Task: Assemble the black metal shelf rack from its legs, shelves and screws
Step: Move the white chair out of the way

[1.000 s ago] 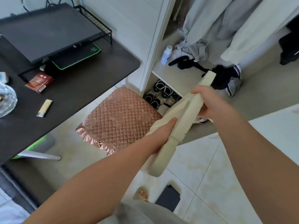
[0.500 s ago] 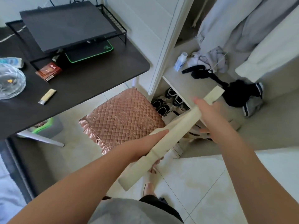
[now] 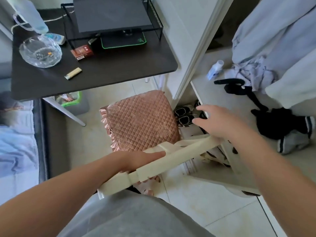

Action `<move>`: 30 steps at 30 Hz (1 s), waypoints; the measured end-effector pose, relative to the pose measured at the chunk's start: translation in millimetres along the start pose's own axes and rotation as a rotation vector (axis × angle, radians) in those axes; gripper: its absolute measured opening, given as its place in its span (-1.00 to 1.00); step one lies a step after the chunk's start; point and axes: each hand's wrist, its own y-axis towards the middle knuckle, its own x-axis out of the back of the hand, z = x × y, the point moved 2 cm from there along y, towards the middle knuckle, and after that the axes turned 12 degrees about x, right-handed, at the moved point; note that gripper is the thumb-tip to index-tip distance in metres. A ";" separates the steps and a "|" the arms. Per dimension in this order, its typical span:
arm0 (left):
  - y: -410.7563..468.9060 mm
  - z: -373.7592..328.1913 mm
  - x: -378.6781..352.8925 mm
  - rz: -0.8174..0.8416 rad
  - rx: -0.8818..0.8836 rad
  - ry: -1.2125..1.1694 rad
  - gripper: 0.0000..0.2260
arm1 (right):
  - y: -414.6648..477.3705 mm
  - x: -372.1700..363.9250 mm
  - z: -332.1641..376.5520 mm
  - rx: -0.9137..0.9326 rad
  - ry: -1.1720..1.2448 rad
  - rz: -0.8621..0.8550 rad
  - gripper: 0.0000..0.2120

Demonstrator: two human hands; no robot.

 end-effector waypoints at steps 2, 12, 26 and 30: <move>-1.6 -0.1 -3.8 0.015 0.001 0.026 -0.38 | 20.6 -6.0 2.9 0.052 0.025 0.180 -0.48; -1.6 4.6 -3.0 -0.071 -0.006 0.153 -0.27 | 91.4 -80.6 8.9 0.077 -0.204 0.742 -0.36; 18.3 14.6 -19.3 -0.054 0.165 0.167 -0.51 | 101.5 -160.8 -15.9 -0.199 0.200 0.990 -0.57; 25.7 21.6 -24.2 -0.100 0.248 0.110 -0.50 | 85.1 -181.9 -19.8 -0.359 0.453 0.992 -0.46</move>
